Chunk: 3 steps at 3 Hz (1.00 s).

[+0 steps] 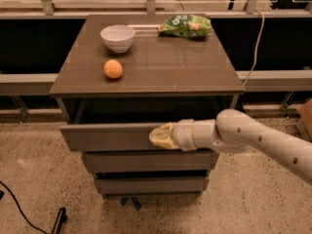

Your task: Close top drawer

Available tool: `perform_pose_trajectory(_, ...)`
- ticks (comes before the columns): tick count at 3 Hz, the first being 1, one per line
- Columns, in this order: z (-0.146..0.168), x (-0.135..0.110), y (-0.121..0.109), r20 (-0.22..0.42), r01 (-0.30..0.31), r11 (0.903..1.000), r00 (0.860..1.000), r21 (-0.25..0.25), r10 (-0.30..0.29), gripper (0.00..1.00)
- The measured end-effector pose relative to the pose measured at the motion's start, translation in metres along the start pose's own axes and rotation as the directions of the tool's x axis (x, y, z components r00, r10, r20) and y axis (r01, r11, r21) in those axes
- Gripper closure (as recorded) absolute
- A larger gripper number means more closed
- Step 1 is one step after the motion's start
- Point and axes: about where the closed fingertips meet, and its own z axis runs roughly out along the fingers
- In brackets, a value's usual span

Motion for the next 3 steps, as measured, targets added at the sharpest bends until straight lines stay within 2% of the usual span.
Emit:
perform_pose_trajectory(1, 0.000, -0.001, 0.001, -0.001, 0.000, 1.0000, 1.000, 0.000, 0.000, 1.00)
perform_pose_trajectory(2, 0.021, -0.018, -0.006, -0.025, 0.005, 1.0000, 1.000, -0.001, -0.005, 1.00)
perform_pose_trajectory(3, 0.024, -0.037, 0.005, -0.045, 0.023, 0.9996, 0.999, -0.013, -0.024, 1.00)
